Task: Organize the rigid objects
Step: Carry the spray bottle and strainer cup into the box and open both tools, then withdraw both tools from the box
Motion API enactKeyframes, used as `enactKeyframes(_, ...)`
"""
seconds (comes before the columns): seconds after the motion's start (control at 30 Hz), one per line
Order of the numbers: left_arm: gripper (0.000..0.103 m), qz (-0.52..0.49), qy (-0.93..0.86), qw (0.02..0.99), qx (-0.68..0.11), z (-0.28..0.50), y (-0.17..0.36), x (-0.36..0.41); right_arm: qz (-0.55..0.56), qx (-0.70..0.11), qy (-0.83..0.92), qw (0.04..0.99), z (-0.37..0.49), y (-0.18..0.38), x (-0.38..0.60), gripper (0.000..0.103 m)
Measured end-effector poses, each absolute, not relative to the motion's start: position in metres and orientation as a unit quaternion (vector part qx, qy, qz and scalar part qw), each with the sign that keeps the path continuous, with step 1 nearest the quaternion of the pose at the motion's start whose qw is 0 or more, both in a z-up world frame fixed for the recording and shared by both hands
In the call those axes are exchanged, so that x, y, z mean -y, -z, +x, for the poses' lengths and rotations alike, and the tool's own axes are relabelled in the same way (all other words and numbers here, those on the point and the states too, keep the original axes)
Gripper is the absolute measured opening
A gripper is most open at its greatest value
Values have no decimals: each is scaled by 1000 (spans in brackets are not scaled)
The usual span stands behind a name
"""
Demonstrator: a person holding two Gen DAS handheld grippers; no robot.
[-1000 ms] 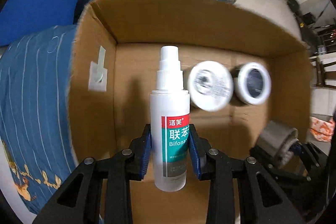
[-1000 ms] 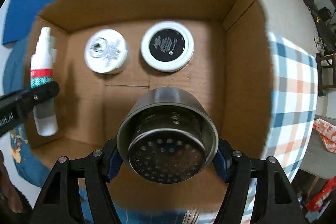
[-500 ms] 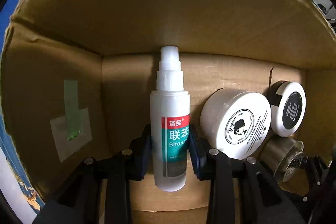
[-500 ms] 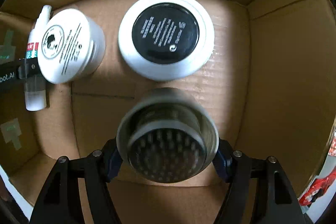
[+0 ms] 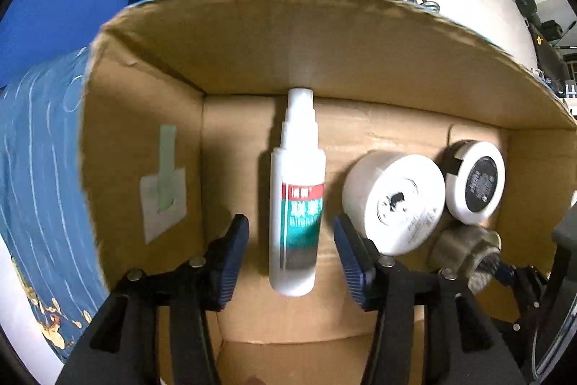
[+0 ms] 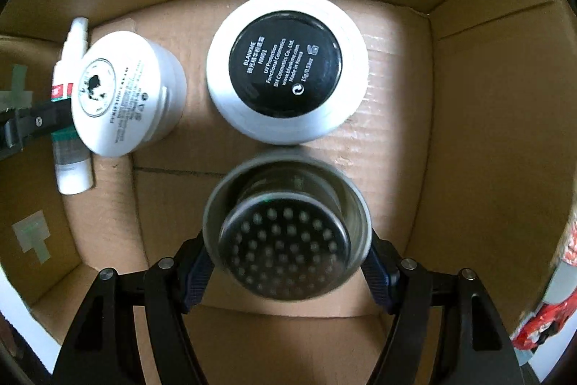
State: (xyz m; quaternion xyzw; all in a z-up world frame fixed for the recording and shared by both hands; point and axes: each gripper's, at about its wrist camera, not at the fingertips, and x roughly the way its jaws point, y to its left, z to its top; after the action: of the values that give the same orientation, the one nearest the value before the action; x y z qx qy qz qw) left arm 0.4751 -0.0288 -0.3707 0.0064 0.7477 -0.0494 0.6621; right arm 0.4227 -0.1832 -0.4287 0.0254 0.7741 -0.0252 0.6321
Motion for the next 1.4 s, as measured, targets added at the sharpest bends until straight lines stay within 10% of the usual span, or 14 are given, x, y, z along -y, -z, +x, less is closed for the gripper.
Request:
enactKeyframes(0.43, 93, -8, 60, 719, -693, 410, 298, 22, 34, -737, 18, 675, 384, 364, 176, 103)
enactKeyframes(1.4, 93, -9, 41, 838, -543, 245, 158, 17, 20, -585, 25, 810, 250, 204, 185, 103)
